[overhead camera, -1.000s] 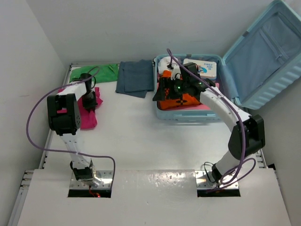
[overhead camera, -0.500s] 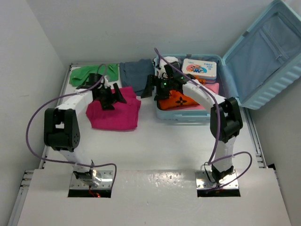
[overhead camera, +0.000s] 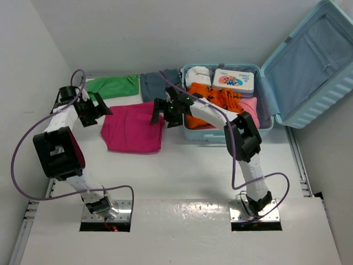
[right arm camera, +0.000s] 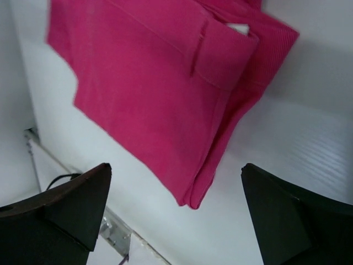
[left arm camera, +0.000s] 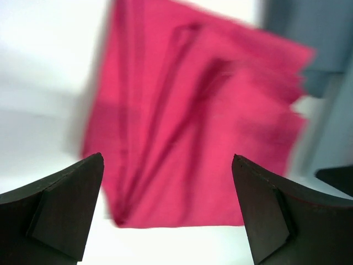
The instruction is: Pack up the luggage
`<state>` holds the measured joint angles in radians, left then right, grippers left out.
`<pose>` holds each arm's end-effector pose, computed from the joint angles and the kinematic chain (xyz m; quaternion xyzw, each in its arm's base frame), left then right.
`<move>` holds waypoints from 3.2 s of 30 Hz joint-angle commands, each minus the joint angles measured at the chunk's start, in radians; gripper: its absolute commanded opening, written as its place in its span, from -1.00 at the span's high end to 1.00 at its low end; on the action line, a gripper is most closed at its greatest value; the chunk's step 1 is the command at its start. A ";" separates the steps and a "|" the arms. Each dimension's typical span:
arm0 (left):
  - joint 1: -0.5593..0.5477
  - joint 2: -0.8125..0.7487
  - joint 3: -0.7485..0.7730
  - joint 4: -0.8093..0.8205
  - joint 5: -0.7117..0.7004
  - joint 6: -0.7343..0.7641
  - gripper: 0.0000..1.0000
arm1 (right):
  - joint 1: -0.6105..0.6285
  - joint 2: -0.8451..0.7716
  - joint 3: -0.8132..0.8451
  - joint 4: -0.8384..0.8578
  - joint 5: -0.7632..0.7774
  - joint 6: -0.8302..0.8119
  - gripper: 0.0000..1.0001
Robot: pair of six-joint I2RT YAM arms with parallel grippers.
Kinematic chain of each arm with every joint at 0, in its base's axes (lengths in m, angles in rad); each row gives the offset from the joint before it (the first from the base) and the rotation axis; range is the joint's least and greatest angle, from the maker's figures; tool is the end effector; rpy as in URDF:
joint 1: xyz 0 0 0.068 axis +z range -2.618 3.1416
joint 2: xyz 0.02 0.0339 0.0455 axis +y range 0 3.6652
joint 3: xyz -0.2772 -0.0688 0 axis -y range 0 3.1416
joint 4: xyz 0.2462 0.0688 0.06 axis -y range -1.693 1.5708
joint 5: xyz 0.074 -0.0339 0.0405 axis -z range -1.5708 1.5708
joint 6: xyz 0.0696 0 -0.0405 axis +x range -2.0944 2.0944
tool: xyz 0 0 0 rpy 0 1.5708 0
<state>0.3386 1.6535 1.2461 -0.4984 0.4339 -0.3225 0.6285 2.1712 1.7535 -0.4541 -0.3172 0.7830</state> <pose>0.3656 0.0977 0.2394 -0.2331 0.8959 -0.2009 0.3204 0.4048 0.3210 0.1899 0.0177 0.9292 0.3323 0.1611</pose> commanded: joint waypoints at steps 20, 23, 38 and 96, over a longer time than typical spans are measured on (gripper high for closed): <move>0.068 0.266 -0.095 0.034 0.075 0.137 -0.94 | 0.042 0.297 0.116 0.041 0.060 0.036 -1.00; 0.039 0.255 -0.147 0.066 0.088 0.112 -0.89 | 0.054 0.335 0.147 0.075 -0.002 0.047 -1.00; -0.033 -0.029 -0.375 0.124 0.126 0.042 0.67 | 0.119 0.256 0.222 0.213 -0.184 -0.027 1.00; -1.037 0.557 0.629 0.486 -0.219 -0.150 -0.72 | -0.846 -0.191 -0.127 0.005 0.007 -0.904 -0.27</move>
<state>-0.7094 2.2803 1.8977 0.0383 0.2306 -0.4911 -0.2321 1.9900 1.5684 -0.5457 -0.3843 -0.0570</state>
